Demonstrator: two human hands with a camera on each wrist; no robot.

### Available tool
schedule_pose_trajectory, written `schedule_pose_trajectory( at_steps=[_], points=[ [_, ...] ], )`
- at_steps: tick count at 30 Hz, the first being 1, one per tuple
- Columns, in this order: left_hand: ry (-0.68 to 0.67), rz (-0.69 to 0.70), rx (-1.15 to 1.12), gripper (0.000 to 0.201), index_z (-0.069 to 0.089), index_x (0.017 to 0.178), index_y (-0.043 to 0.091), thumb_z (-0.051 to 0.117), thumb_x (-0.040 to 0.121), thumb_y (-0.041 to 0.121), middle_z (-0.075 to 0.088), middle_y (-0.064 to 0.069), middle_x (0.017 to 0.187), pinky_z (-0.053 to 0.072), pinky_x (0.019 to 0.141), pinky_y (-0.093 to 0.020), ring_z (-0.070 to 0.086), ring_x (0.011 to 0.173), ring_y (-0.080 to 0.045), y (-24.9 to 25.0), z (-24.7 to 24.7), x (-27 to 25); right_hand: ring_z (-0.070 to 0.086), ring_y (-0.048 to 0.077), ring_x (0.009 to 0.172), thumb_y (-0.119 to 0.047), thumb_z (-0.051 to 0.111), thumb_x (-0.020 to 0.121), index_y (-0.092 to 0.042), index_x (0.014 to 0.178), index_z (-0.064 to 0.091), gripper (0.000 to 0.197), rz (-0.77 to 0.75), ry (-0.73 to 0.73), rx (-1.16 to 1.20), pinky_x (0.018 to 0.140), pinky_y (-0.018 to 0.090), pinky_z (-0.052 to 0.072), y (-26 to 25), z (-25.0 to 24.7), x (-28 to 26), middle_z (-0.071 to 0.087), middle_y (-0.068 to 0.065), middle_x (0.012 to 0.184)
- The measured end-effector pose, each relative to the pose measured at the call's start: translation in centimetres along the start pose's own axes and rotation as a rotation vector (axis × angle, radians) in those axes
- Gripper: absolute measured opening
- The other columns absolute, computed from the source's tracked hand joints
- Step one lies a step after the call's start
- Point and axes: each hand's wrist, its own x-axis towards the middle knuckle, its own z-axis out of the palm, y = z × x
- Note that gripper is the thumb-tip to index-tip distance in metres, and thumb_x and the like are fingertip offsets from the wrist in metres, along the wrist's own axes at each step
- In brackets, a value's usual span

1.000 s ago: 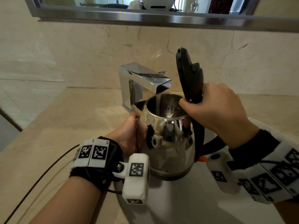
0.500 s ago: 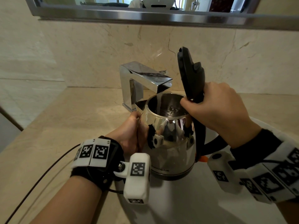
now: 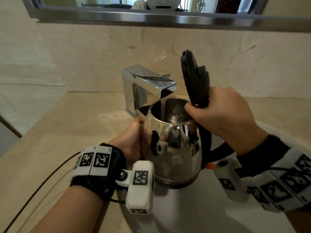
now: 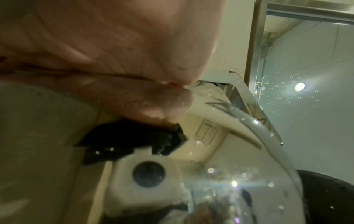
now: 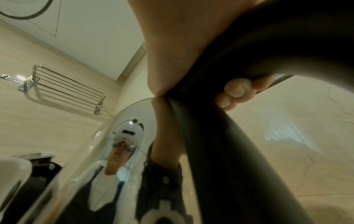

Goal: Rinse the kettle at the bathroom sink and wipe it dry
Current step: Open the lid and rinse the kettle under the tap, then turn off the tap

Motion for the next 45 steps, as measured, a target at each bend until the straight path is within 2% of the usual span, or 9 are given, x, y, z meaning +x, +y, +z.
schedule_pose_trajectory(
  at_steps=[6, 11, 15, 20, 26, 32, 37, 41, 45],
  points=[
    [-0.004, -0.001, -0.108, 0.045, 0.056, 0.091, 0.019, 0.033, 0.086, 0.056, 0.048, -0.008, 0.094, 0.053, 0.044, -0.025, 0.052, 0.073, -0.019, 0.0, 0.0, 0.1, 0.049, 0.009, 0.052, -0.044, 0.060, 0.076, -0.026, 0.058, 0.045, 0.030, 0.002, 0.017, 0.047, 0.052, 0.025, 0.040, 0.3, -0.2, 0.2, 0.049, -0.007, 0.052],
    [-0.024, -0.018, -0.121, 0.039, 0.056, 0.092, 0.026, 0.044, 0.078, 0.061, 0.047, -0.005, 0.102, 0.050, 0.059, -0.029, 0.052, 0.078, -0.018, 0.1, -0.4, -0.1, 0.050, 0.008, 0.052, -0.040, 0.063, 0.077, -0.026, 0.056, 0.046, 0.031, 0.037, -0.010, 0.107, 0.048, 0.024, 0.035, 0.7, -0.4, 0.3, 0.050, -0.008, 0.049],
    [-0.019, 0.043, -0.117, 0.034, 0.059, 0.077, 0.015, 0.052, 0.067, 0.046, 0.054, -0.002, 0.077, 0.042, 0.058, -0.023, 0.052, 0.062, -0.012, 1.9, -0.5, -2.3, 0.052, 0.005, 0.055, -0.044, 0.063, 0.077, -0.025, 0.059, 0.050, 0.029, 0.031, -0.018, 0.098, 0.050, 0.022, 0.037, 0.7, -0.8, 0.4, 0.055, -0.008, 0.054],
    [0.237, 0.253, 0.216, 0.045, 0.057, 0.096, 0.004, 0.027, 0.095, 0.038, 0.057, -0.014, 0.094, 0.043, 0.076, -0.032, 0.053, 0.084, -0.024, 7.3, -1.1, -8.6, 0.047, 0.003, 0.055, -0.047, 0.063, 0.079, -0.026, 0.059, 0.047, 0.033, 0.029, -0.044, 0.095, 0.048, 0.022, 0.031, 0.7, -1.2, 0.1, 0.052, -0.009, 0.056],
    [0.588, 0.765, 0.957, 0.034, 0.064, 0.111, 0.015, 0.034, 0.098, 0.027, 0.059, 0.002, 0.112, 0.038, 0.081, -0.029, 0.049, 0.100, -0.016, 14.6, 4.1, -10.4, 0.047, 0.005, 0.056, -0.051, 0.061, 0.076, -0.028, 0.058, 0.045, 0.034, 0.018, -0.050, 0.096, 0.051, 0.025, 0.033, 0.4, -1.3, 0.0, 0.051, -0.008, 0.057],
    [0.321, 0.310, 1.421, 0.045, 0.042, 0.138, 0.009, 0.038, 0.099, 0.029, 0.039, -0.008, 0.147, 0.025, 0.111, -0.036, 0.036, 0.134, -0.022, 16.9, 8.0, -4.4, 0.047, 0.004, 0.055, -0.052, 0.059, 0.074, -0.027, 0.056, 0.044, 0.034, -0.014, -0.049, 0.103, 0.049, 0.022, 0.033, 0.3, -1.5, -0.2, 0.051, -0.009, 0.056],
    [0.407, 0.242, 0.875, 0.010, 0.062, 0.091, 0.017, 0.053, 0.093, 0.020, 0.060, -0.010, 0.096, 0.053, 0.049, -0.022, 0.058, 0.064, -0.017, 15.2, 7.0, -3.0, 0.053, 0.010, 0.058, -0.055, 0.057, 0.072, -0.026, 0.059, 0.050, 0.033, -0.012, -0.041, 0.099, 0.050, 0.024, 0.036, 0.8, -1.3, -0.1, 0.056, -0.008, 0.059],
    [0.405, 0.197, 0.823, 0.017, 0.061, 0.070, 0.009, 0.058, 0.086, 0.017, 0.066, -0.008, 0.061, 0.053, 0.055, -0.021, 0.063, 0.048, -0.017, 15.2, 6.4, -2.9, 0.055, 0.014, 0.063, -0.058, 0.055, 0.073, -0.026, 0.070, 0.057, 0.033, -0.026, -0.037, 0.081, 0.056, 0.026, 0.039, 0.8, -1.3, -0.2, 0.060, -0.006, 0.066],
    [0.340, 0.142, 0.764, 0.040, 0.070, 0.048, 0.007, 0.058, 0.084, 0.019, 0.063, -0.010, 0.067, 0.054, 0.054, -0.020, 0.061, 0.047, -0.019, 15.3, 6.1, -3.6, 0.057, 0.015, 0.066, -0.060, 0.053, 0.071, -0.026, 0.072, 0.058, 0.034, -0.023, -0.033, 0.078, 0.059, 0.026, 0.042, 0.8, -1.4, -0.2, 0.062, -0.006, 0.068]
  ],
)
